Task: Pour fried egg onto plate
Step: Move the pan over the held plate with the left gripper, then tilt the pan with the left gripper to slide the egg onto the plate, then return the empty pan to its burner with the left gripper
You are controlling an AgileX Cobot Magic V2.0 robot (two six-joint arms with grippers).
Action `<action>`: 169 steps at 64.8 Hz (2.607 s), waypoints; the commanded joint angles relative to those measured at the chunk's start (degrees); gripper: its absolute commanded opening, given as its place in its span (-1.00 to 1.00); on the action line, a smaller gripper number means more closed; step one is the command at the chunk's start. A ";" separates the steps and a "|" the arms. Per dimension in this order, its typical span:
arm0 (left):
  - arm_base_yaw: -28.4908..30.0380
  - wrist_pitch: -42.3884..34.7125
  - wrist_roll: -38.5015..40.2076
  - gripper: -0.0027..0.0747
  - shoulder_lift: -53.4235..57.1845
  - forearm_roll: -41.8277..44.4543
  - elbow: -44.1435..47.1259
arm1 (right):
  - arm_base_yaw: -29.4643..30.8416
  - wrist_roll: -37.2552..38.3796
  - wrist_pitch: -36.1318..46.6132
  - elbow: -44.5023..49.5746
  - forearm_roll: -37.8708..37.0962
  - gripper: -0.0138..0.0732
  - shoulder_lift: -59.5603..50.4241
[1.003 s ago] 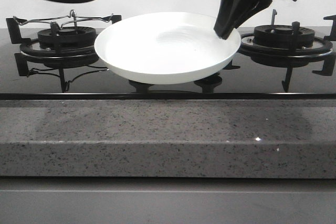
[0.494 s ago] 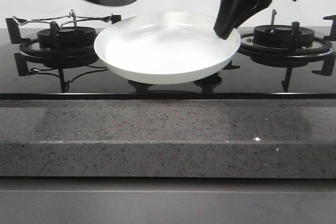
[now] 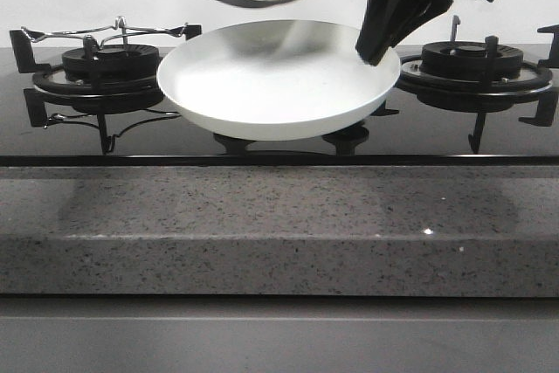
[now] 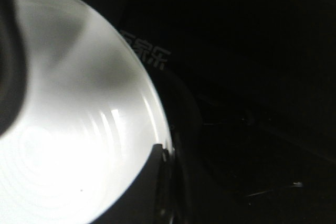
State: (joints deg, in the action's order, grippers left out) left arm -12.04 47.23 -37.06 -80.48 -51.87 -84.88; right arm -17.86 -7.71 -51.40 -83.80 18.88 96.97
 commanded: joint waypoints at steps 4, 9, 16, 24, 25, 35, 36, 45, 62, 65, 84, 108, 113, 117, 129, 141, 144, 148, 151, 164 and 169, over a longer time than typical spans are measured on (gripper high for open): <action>-4.04 -8.50 0.05 -0.98 2.95 2.63 -1.81 | -0.02 -0.34 2.42 -1.32 1.32 -0.84 -2.64; -5.71 -10.99 0.05 -0.98 3.68 5.50 -1.81 | -0.02 -0.34 2.42 -1.32 1.32 -0.84 -2.64; -7.73 -14.50 0.05 -0.98 4.74 9.26 -1.81 | -0.02 -0.34 2.42 -1.32 1.32 -0.84 -2.64; -9.76 -15.38 0.05 -0.98 5.74 13.79 -1.81 | -0.02 -0.34 2.42 -1.32 1.32 -0.84 -2.64; -10.05 -15.38 0.05 -0.98 5.86 14.32 -1.81 | -0.02 -0.34 2.42 -1.32 1.32 -0.84 -2.64; -13.32 -15.53 0.05 -0.98 5.97 19.16 -1.81 | -0.02 -0.34 2.42 -1.32 1.32 -0.84 -2.64; -13.82 -15.69 0.05 -0.98 5.97 19.71 -1.81 | -0.02 -0.34 2.42 -1.32 1.32 -0.84 -2.64; -16.38 -16.63 0.05 -0.98 5.97 24.91 -1.81 | -0.02 -0.34 2.42 -1.32 1.32 -0.84 -2.64; -16.72 -17.10 0.05 -0.98 5.97 24.91 -1.81 | -0.02 -0.34 2.42 -1.32 1.32 -0.84 -2.64; -16.72 -17.10 0.05 -0.98 5.97 24.91 -1.81 | -0.02 -0.34 2.42 -1.32 1.32 -0.84 -2.64; -19.93 -17.10 0.05 -0.98 5.97 32.35 -1.81 | -0.02 -0.34 2.42 -1.32 1.32 -0.84 -2.64; -22.09 -17.75 0.05 -0.98 5.97 35.45 -1.81 | -0.02 -0.34 2.42 -1.32 1.32 -0.84 -2.64; -22.09 -17.75 0.05 -0.98 5.97 36.66 -1.81 | -0.02 -0.34 2.42 -1.32 1.32 -0.84 -2.64; -21.75 -17.75 0.05 -0.98 5.97 37.46 -1.81 | -0.02 -0.34 2.42 -1.32 1.32 -0.84 -2.64; -14.19 -18.73 7.98 -0.98 5.97 35.56 -1.81 | -0.02 -0.34 2.42 -1.32 1.32 -0.84 -2.64; 0.13 -17.49 9.63 -0.98 5.83 17.77 -1.81 | -0.02 -0.34 2.42 -1.32 1.32 -0.84 -2.64; 4.52 -16.37 9.63 -0.98 5.41 12.01 -1.81 | -0.02 -0.34 2.42 -1.32 1.32 -0.84 -2.64; 9.99 -14.48 9.63 -0.98 4.09 4.66 -1.81 | -0.02 -0.34 2.42 -1.32 1.32 -0.84 -2.64; 14.09 -11.97 9.63 -0.98 2.76 -0.56 -1.81 | -0.02 -0.34 2.42 -1.32 1.32 -0.84 -2.64; 27.16 -0.90 9.53 -0.98 -5.92 -19.15 -1.81 | -0.02 -0.34 2.42 -1.32 1.32 -0.84 -2.64; 30.11 2.96 9.53 -0.98 -9.80 -24.91 -1.81 | -0.02 -0.34 2.42 -1.32 1.32 -0.84 -2.64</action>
State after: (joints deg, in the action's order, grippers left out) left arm 15.36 47.50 -28.06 -89.15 -65.66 -84.86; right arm -17.86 -7.85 -51.44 -83.71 18.98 96.97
